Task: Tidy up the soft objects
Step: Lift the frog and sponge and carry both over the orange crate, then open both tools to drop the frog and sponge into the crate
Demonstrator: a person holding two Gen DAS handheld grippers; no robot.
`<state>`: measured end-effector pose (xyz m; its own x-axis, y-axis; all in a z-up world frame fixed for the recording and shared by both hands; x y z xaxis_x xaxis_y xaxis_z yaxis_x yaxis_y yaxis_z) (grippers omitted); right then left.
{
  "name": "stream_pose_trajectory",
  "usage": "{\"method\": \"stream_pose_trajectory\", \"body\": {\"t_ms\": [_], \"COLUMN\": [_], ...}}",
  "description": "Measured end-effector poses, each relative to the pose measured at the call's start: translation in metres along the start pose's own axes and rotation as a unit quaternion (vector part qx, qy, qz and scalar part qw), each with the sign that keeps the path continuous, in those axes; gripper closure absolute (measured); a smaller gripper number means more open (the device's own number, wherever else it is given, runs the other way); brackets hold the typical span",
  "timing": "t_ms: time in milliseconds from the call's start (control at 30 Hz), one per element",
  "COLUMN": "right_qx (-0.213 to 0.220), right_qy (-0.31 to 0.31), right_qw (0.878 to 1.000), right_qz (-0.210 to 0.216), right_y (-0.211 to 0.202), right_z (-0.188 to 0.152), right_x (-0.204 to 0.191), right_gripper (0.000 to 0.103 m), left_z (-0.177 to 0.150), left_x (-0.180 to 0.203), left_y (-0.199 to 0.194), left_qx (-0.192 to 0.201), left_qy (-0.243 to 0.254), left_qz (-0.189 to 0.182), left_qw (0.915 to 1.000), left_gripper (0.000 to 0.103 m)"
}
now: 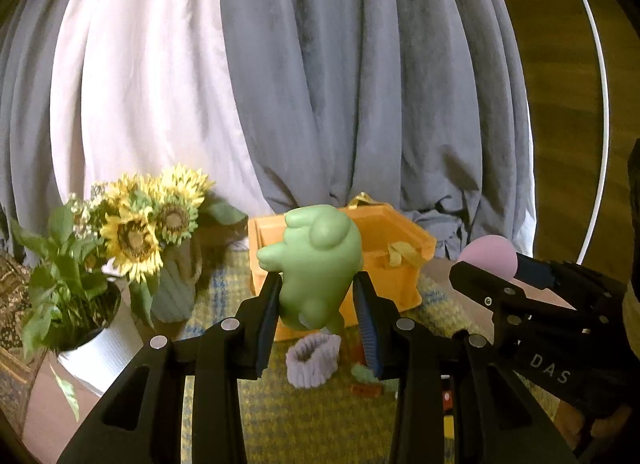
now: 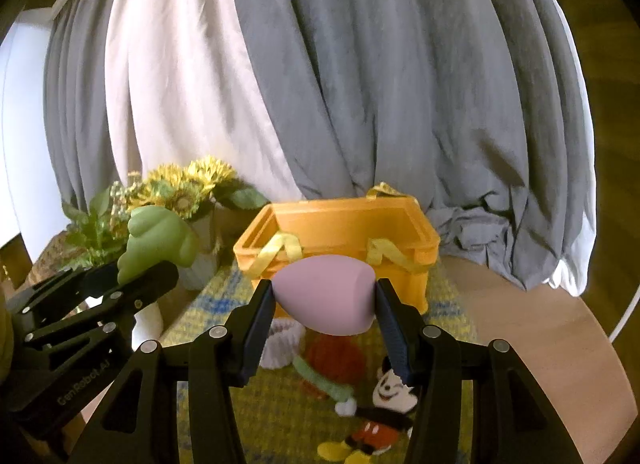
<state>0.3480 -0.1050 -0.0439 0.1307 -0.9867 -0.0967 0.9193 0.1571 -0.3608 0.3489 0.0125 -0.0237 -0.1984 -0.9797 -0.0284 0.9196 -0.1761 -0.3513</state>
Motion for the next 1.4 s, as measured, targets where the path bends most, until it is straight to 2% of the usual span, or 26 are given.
{"method": "stream_pose_trajectory", "body": {"t_ms": [533,967,1400], "right_qx": [0.049,0.070,0.058], "right_qy": [-0.012,-0.021,-0.025], "right_qw": [0.999,0.997,0.998], "right_qz": [0.005,-0.003,-0.001], "right_y": [0.026,0.076,0.134], "right_z": [0.051,0.092,0.111], "right_x": [0.017,0.034,0.041], "right_gripper": [0.051,0.051,0.051], "left_z": [0.053,0.069,0.075], "left_x": [0.009,-0.005,-0.019], "left_y": [0.038,0.094,0.147], "left_qx": [0.048,0.039,0.011], "left_qy": [0.011,0.007,0.001], "left_qz": [0.008,0.020,0.029], "left_qw": [0.9988,0.9990,0.9995], "left_gripper": [0.067,0.067,0.067]}}
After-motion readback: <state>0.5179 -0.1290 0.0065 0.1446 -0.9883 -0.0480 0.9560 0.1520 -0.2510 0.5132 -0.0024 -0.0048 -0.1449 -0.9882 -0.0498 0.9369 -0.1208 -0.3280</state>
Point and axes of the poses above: each gripper's, at about its wrist camera, not at the fingertips, and y roughly the way its jaws point, x to its right, z to its top, the point moved 9 cm from there along y, roughly the way its jaws point, and after that the axes turned 2 degrees about z, right-handed, at the moved point
